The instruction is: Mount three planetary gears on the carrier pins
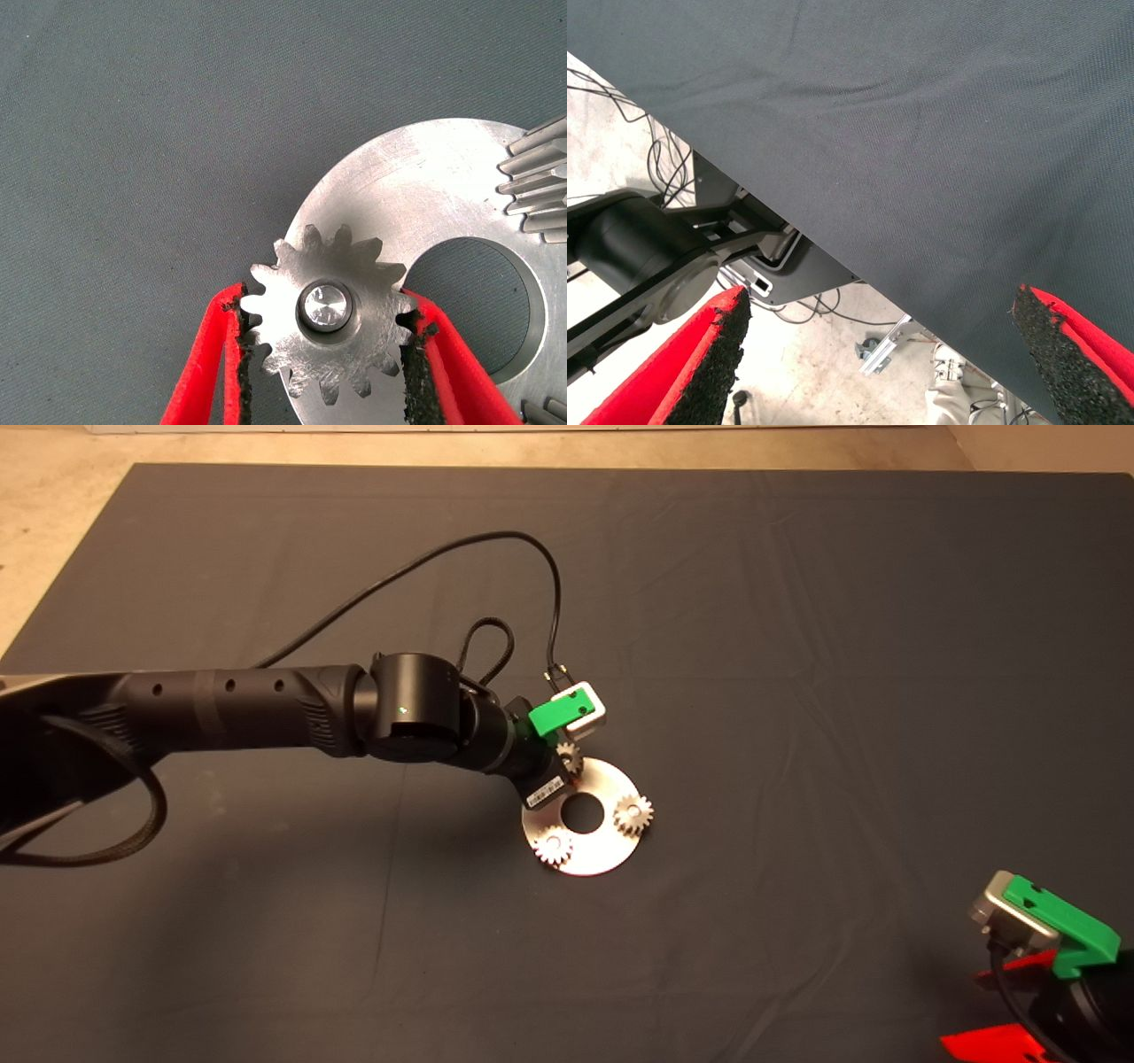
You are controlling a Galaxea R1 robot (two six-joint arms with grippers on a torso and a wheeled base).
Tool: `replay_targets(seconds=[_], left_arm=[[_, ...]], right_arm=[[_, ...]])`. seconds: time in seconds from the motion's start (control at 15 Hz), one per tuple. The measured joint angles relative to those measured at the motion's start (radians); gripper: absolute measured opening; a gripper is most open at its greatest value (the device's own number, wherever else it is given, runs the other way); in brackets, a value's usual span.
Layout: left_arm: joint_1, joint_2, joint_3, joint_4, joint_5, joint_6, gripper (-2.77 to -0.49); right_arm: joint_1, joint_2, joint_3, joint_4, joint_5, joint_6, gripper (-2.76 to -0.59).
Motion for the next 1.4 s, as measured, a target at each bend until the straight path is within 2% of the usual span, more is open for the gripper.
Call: replay_targets(seconds=[0.2,0.33,0.53,0.67,0.73,0.8,0.87,0.93,1.0,1.07,1.13,1.2,1.27,1.4], left_arm=[[0.0,0.0,0.0,0.0,-0.001,0.0,-2.32],[0.0,0.0,0.0,-0.001,-0.014,0.0,-2.23],[0.0,0.0,0.001,-0.003,-0.021,0.0,-1.97],[0.0,-0.003,0.007,-0.003,-0.023,0.0,-1.94],[0.0,-0.006,0.012,-0.003,-0.019,-0.001,-1.94],[-0.001,-0.009,0.021,-0.004,-0.006,0.0,-1.94],[-0.004,-0.009,0.029,-0.019,0.025,-0.001,-1.84],[-0.015,-0.011,0.044,-0.04,0.075,-0.001,-1.8],[-0.033,-0.014,0.066,-0.06,0.136,-0.005,-1.8],[-0.061,-0.033,0.1,-0.076,0.188,-0.023,-1.8],[-0.096,-0.07,0.151,-0.086,0.227,-0.054,-1.8],[-0.13,-0.117,0.219,-0.095,0.254,-0.094,-1.8],[-0.157,-0.17,0.303,-0.116,0.278,-0.135,-1.8],[-0.178,-0.269,0.485,-0.177,0.348,-0.243,-1.8]], right_arm=[[0.0,0.0,0.0,0.0,0.0,0.0,-1.16],[0.0,0.0,0.0,0.0,0.0,0.0,-1.16],[0.0,0.0,0.0,0.0,0.001,0.0,-1.16],[0.0,0.0,0.0,0.0,0.003,0.0,-1.16],[0.0,0.0,0.0,0.0,0.003,0.0,-1.16],[0.001,0.0,0.0,0.0,0.003,0.0,-1.16],[0.017,0.001,0.0,0.0,0.002,0.0,-1.16],[0.04,0.005,0.0,0.0,0.002,0.0,-1.16],[0.056,0.012,0.0,0.002,0.003,0.001,-1.16],[0.08,0.024,0.0,0.009,0.003,0.002,-1.16],[0.123,0.044,0.0,0.012,-0.001,0.003,-1.16],[0.177,0.08,0.0,0.018,-0.004,0.012,-1.16],[0.213,0.139,0.0,0.026,-0.004,0.023,-1.16],[0.225,0.273,0.0,0.053,0.0,0.062,-1.16]])
